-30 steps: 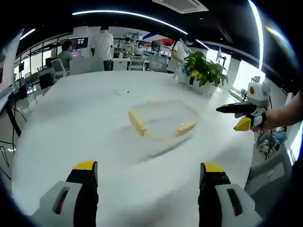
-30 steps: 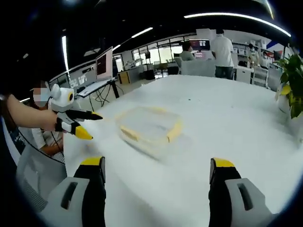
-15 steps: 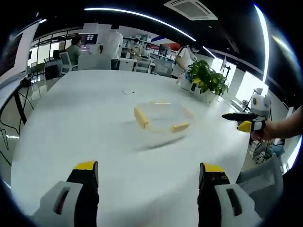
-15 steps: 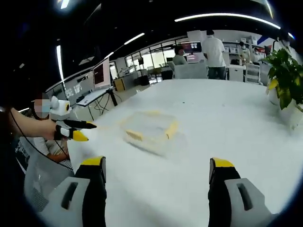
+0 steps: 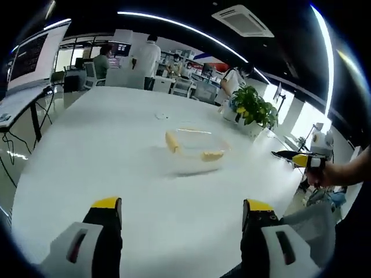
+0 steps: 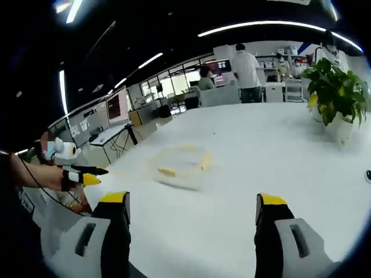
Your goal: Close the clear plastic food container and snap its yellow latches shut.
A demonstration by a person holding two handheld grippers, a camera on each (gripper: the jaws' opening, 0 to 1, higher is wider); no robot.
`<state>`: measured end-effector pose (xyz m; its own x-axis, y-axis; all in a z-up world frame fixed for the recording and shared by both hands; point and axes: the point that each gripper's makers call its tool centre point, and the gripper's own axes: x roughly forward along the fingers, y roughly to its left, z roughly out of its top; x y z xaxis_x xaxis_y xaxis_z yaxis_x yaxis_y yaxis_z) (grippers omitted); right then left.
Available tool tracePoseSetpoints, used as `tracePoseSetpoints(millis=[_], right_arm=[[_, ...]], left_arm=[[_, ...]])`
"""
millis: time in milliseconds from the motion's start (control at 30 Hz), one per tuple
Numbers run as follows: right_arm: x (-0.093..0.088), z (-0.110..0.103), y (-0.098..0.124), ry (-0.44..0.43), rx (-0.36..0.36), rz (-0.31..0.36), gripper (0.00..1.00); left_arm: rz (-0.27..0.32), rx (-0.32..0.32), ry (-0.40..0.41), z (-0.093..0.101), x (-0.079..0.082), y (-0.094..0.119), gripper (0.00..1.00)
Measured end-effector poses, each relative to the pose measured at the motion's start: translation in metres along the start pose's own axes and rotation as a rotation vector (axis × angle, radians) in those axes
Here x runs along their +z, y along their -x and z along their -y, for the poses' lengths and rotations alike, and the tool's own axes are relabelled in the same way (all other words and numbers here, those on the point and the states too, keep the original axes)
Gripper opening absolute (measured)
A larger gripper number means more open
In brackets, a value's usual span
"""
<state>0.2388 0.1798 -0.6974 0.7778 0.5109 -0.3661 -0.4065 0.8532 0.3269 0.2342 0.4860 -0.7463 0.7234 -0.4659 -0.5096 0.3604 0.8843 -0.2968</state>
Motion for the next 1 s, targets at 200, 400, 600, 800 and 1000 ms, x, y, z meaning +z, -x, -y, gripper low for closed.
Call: tracePoseSetpoints(millis=[200, 400, 600, 800, 1000], right_arm=[[-0.002, -0.013, 0.020, 0.016, -0.025, 0.048, 0.87], [-0.001, -0.031, 0.033, 0.026, -0.009, 0.124, 0.88], [0.005, -0.036, 0.038, 0.062, -0.011, 0.202, 0.88], [0.008, -0.034, 0.039, 0.038, -0.029, 0.237, 0.87], [-0.009, -0.052, 0.030, 0.117, 0.027, 0.166, 0.84]], left_arm=[[0.036, 0.041, 0.017, 0.003, -0.006, 0.020, 0.80], [0.072, 0.044, -0.004, 0.016, -0.011, 0.035, 0.77], [0.155, 0.059, -0.121, 0.023, 0.004, 0.045, 0.76], [0.189, 0.107, -0.124, 0.022, 0.008, 0.043, 0.72], [0.193, 0.106, -0.134, 0.023, 0.007, 0.042, 0.70]])
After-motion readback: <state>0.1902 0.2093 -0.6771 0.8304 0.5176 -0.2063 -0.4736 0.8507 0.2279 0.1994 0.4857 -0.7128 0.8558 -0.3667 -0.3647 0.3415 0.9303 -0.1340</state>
